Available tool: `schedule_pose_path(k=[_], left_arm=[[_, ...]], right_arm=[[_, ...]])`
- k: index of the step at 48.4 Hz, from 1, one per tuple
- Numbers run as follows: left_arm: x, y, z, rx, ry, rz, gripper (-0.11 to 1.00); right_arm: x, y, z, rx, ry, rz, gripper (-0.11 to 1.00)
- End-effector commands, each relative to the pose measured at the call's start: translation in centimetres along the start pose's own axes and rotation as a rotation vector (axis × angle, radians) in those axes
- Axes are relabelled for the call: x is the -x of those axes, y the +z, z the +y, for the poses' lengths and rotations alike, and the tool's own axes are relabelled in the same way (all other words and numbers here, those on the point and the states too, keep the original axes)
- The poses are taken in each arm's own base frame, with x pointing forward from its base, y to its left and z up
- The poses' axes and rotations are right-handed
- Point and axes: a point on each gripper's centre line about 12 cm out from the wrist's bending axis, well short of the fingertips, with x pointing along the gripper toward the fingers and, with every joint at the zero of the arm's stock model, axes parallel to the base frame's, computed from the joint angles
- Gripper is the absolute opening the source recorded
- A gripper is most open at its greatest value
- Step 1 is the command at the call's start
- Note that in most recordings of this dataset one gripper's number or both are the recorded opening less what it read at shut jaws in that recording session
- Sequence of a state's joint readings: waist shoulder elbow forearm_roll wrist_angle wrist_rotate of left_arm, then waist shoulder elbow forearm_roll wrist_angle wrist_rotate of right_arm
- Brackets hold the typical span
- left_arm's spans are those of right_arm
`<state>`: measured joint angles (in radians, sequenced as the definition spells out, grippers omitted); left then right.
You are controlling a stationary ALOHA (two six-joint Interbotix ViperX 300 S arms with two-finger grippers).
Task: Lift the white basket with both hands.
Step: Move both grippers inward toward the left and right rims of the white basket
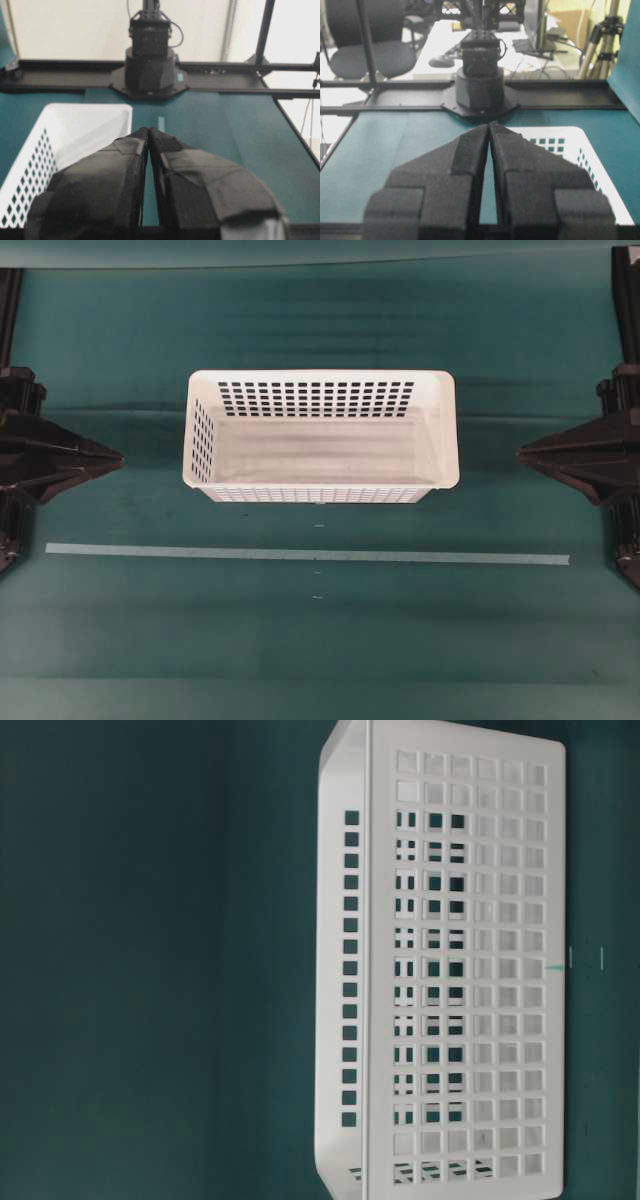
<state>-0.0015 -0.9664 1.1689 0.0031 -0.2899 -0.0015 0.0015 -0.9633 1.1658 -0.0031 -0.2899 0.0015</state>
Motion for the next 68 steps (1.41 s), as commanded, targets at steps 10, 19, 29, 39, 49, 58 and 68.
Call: schedule_pose_path(k=[10,19,29,39,49,58,68], left_arm=[[-3.0,0.3,-0.1,0.176,-0.002,0.060,-0.03],[-4.1,2.0,0.4,0.317,0.029,0.092,-0.04],[-4.8,3.0,1.9,0.543,0.148,0.236,-0.04],[-4.1,3.4,4.1,0.890,0.348,0.312,-0.05],[-3.6,1.8,4.3,1.030,0.464,0.427,-0.04],[-4.0,1.7,4.5,1.171,0.599,0.525,-0.05],[-4.7,0.1,5.5,1.198,0.783,0.697,-0.05]], right_arm=[[-0.6,0.3,-1.6,-0.262,-0.104,0.091,-0.03],[-1.3,0.7,-4.0,-0.510,-0.242,0.272,-0.03],[-2.5,1.1,-5.6,-0.721,-0.360,0.473,-0.03],[-4.2,0.4,-6.6,-1.000,-0.499,0.578,-0.03],[-5.2,-2.0,-7.0,-1.067,-0.610,0.794,-0.03],[-6.4,-1.9,-7.4,-1.112,-0.696,0.967,-0.03],[-7.7,-2.5,-8.6,-1.055,-0.801,1.110,-0.03]])
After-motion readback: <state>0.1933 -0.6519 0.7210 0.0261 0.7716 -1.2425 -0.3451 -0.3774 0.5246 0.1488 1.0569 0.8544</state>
